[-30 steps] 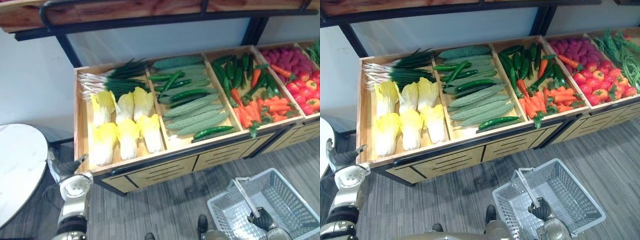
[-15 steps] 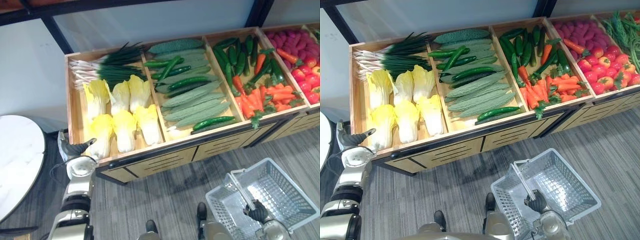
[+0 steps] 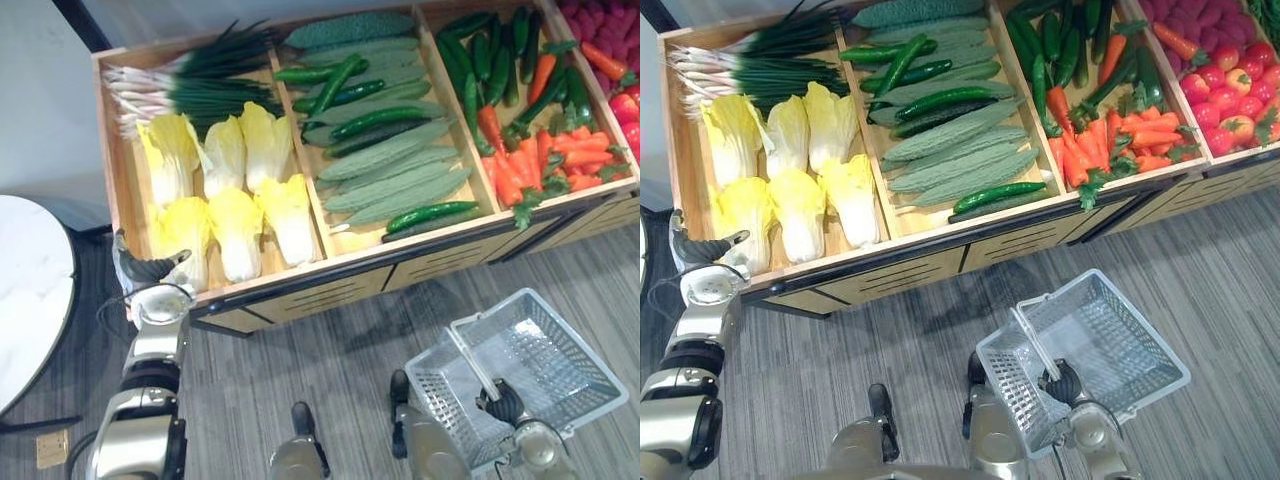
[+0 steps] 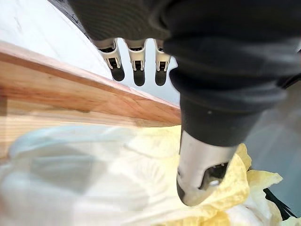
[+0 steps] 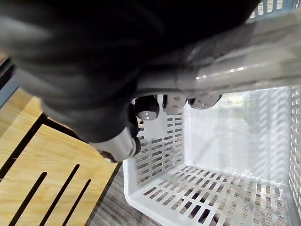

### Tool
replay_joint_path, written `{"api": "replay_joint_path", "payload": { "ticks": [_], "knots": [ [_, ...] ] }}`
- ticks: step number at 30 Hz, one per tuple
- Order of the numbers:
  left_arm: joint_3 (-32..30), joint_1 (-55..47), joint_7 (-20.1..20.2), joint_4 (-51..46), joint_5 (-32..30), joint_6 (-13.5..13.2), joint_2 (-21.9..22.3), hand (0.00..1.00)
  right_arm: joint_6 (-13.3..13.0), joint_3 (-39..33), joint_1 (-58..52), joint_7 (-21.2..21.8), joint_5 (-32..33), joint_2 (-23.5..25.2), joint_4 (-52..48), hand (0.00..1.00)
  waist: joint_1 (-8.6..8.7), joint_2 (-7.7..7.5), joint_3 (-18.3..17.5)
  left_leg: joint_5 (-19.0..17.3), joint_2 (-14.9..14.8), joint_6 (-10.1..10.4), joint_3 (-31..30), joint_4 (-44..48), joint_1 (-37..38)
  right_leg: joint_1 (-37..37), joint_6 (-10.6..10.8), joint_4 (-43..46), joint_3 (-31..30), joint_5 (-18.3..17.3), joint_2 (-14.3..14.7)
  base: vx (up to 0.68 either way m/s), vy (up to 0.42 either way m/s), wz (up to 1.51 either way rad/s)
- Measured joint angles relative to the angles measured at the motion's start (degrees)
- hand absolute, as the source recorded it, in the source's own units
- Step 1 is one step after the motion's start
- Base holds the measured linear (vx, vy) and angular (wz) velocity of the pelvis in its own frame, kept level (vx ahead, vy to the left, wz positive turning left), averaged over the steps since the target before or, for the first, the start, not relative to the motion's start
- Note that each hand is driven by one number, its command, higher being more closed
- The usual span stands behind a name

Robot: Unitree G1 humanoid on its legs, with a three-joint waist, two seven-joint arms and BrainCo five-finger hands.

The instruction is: Pick vegetable in the basket

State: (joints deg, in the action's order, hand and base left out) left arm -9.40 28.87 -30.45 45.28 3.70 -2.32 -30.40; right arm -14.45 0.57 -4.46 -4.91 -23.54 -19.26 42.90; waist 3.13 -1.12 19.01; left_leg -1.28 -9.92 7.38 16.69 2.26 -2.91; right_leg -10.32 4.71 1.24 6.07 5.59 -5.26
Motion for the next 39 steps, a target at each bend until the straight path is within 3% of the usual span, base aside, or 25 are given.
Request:
{"api": "replay_joint_path", "payload": {
  "ticks": [10,26,27,39],
  "knots": [
    [1.76,4.24,1.75,0.74,0.31,0.0,-1.31,0.0,-0.13,1.12,2.61,-2.12,1.27,0.0,-1.63,1.0,-0.06,-1.74,4.47,-0.23,0.16,-0.4,-0.2,2.02,-2.91,-2.59,-0.07,1.46,-0.31,0.05,-0.27,-0.01,0.0,0.01],
    [3.51,5.89,3.26,2.25,-0.11,-1.48,-1.28,0.0,-0.14,2.21,5.43,-2.11,1.4,-0.02,-2.07,1.0,-0.16,-1.94,7.03,-0.49,0.43,-0.83,-0.32,2.98,-4.12,-3.53,-0.07,1.98,-0.39,0.05,-0.38,0.0,0.0,0.0],
    [3.63,5.9,3.36,2.26,-0.1,-1.5,-1.28,1.0,-0.14,2.22,5.44,-2.11,1.39,-0.02,-2.07,1.0,-0.15,-1.94,7.03,-0.49,0.46,-0.84,-0.37,2.98,-4.15,-3.54,-0.07,1.98,-0.37,0.05,-0.42,0.0,0.0,0.0],
    [9.24,8.11,4.28,2.54,-2.31,-1.36,-1.04,1.0,-0.13,3.41,8.83,-1.95,1.05,-0.84,-1.94,1.0,-0.18,-1.6,7.3,0.2,1.95,-1.84,-3.13,2.71,-5.62,-3.53,0.15,1.94,1.74,0.16,-2.02,0.0,0.023,0.11]
  ]
}}
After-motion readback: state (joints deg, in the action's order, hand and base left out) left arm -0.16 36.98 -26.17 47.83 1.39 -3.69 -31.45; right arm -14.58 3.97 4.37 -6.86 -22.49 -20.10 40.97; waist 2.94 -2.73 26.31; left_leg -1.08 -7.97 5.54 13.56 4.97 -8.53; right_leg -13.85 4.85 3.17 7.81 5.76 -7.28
